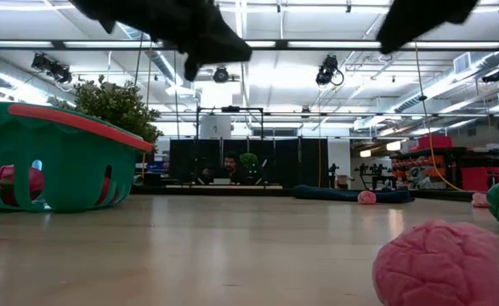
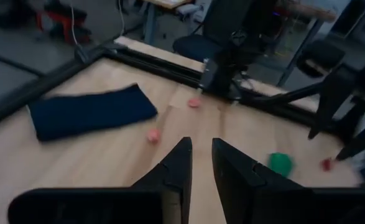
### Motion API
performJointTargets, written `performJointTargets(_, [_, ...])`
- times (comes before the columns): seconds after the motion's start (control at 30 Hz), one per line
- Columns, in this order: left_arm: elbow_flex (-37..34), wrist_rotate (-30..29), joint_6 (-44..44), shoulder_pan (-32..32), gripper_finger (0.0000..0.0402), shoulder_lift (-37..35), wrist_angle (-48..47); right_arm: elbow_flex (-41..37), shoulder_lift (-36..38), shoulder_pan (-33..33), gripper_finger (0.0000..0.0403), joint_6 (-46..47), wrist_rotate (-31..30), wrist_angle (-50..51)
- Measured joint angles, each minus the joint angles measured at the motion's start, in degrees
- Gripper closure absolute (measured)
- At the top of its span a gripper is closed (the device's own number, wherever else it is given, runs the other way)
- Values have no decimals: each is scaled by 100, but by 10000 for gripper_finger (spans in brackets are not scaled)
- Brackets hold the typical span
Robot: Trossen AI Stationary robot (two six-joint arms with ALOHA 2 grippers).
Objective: Pick and placing Produce into tupperware
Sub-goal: Put the peach into the green basket
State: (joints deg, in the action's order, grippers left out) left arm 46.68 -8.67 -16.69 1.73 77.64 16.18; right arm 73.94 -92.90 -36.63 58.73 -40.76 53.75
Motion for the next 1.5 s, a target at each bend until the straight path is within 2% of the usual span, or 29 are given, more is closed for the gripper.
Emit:
performJointTargets(0.13, [-2,80,754,190,320,610,689,-634,154,12,226,534,-107,0])
performJointTargets(0.3, [182,842,985,339,283,1252,1157,-1387,363,176,227,1110,-91,5])
performJointTargets(0.53, [1436,903,1439,338,213,2512,1067,-2110,758,629,229,2145,-59,9])
performJointTargets(0.7, [2545,901,1590,336,187,3443,543,-2407,993,700,230,2808,618,10])
performJointTargets(0.87, [3301,903,1601,338,188,4234,151,-2625,1095,525,234,3288,1204,-14])
performJointTargets(1.1, [3552,980,1419,202,204,4495,-1148,-2797,1088,102,239,3714,1364,-5])
performJointTargets(1.2, [3550,1541,1417,42,213,4487,-1303,-2827,1086,-56,239,3882,1347,-1])
performJointTargets(1.4, [3552,3477,794,-428,227,4255,-2122,-2827,1083,-301,239,4073,1305,-1])
performJointTargets(1.5, [3554,3688,633,-843,233,4121,-2858,-2827,1081,-342,238,4073,1117,-8])
